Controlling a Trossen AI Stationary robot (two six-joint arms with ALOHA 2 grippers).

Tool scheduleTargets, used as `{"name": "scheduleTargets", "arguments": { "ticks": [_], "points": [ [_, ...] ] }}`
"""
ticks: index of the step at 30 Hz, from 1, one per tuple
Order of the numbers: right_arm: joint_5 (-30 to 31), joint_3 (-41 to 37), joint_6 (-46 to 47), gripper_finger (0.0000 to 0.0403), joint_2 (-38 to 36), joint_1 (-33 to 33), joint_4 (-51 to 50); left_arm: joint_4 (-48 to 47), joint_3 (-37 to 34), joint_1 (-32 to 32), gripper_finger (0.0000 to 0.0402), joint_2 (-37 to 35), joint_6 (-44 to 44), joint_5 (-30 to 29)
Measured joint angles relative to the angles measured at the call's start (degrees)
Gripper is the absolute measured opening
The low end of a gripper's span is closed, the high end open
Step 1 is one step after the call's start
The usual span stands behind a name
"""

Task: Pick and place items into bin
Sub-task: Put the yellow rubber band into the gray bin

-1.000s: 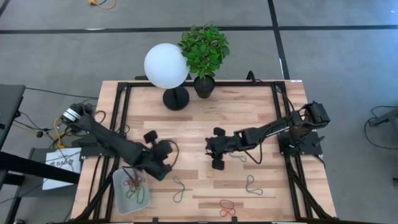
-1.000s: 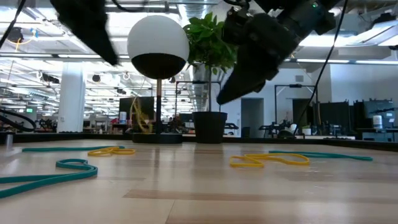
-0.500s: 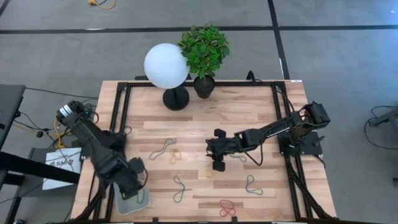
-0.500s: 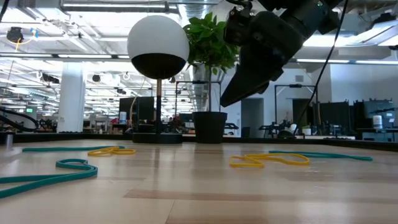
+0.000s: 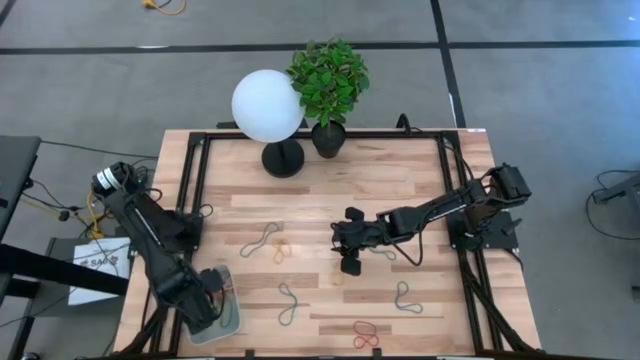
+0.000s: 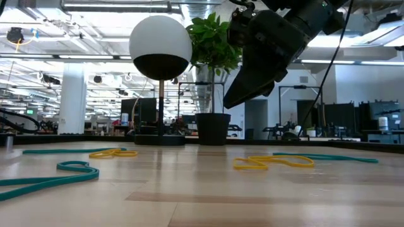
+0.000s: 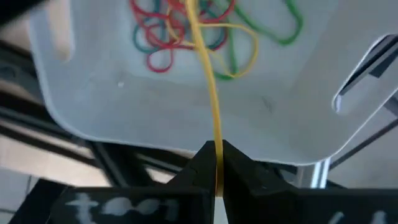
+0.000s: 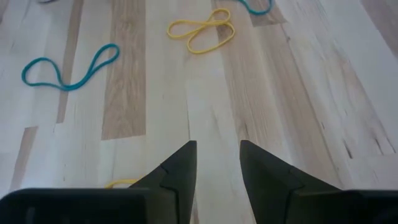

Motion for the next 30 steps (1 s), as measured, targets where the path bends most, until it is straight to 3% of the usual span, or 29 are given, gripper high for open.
{"name": "scheduleTargets", "arguments": {
  "ticks": [5, 10, 19, 22, 27, 30],
  "points": [
    [0.0, 0.0, 0.0, 0.0118, 0.0, 0.0, 0.0, 1.3, -0.1, 0.5, 0.0000, 0.0, 0.0, -1.6],
    [0.0, 0.0, 0.0, 0.0118, 0.0, 0.0, 0.0, 1.2, -0.1, 0.5, 0.0000, 0.0, -1.1, 4.3],
    [0.0, 0.0, 0.0, 0.0118, 0.0, 0.0, 0.0, 1.0, -0.2, 0.5, 0.0000, 0.0, -1.3, 3.5],
    [0.0, 0.0, 0.0, 0.0118, 0.0, 0.0, 0.0, 1.0, -0.2, 0.5, 0.0000, 0.0, 0.1, -2.5],
    [0.0, 0.0, 0.0, 0.0118, 0.0, 0.0, 0.0, 1.2, -0.2, 0.6, 0.0000, 0.0, 0.8, -18.9],
    [0.1, 0.0, 0.0, 0.0118, 0.0, 0.0, 0.0, 1.0, -0.2, 0.5, 0.0003, 0.0, 1.1, -23.0]
  ]
}}
